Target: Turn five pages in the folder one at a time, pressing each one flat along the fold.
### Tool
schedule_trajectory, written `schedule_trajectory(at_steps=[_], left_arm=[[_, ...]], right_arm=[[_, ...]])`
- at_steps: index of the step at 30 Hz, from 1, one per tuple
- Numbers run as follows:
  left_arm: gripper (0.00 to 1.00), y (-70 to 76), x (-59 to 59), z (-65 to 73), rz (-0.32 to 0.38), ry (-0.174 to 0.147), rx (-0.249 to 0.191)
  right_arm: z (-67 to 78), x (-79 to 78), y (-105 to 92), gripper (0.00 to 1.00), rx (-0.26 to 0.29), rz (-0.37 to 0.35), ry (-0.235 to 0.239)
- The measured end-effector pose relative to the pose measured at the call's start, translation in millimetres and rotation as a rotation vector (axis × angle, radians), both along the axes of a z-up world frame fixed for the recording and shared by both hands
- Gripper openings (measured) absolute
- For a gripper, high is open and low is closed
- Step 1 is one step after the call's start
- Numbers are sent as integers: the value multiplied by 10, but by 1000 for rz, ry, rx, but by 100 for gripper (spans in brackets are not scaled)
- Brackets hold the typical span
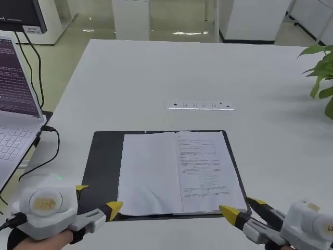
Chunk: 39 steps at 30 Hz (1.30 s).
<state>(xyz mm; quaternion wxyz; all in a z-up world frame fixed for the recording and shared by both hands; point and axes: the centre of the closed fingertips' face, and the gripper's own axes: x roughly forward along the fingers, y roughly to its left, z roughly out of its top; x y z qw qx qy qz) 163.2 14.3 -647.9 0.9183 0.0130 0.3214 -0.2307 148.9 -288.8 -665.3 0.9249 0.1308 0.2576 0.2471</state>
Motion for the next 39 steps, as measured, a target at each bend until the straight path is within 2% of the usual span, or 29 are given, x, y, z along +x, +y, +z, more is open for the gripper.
schedule_trajectory(at_steps=[9,14,19,22,26,32,39], left_arm=[[63,-38,-19,77,-15,-18,-14],[66,-73,-75,-56,-31,21,-4],[68,-146,-129,-57,-52,26,0],[68,-168,-128,-93,-62,34,9],[68,-242,-144,-132,-82,49,13],[69,-316,-157,-149,-91,51,15],[69,-390,-184,-140,-88,51,13]], right_arm=[[55,-46,-122,59,-8,-34,-14],[35,-75,-133,62,-9,-39,-10],[8,-116,-143,64,-16,-39,-5],[-64,-135,-129,64,-55,-24,13],[-63,-130,-72,64,-63,-8,15],[-23,-118,-58,65,-47,-5,5],[-42,-140,-117,65,-33,0,7]])
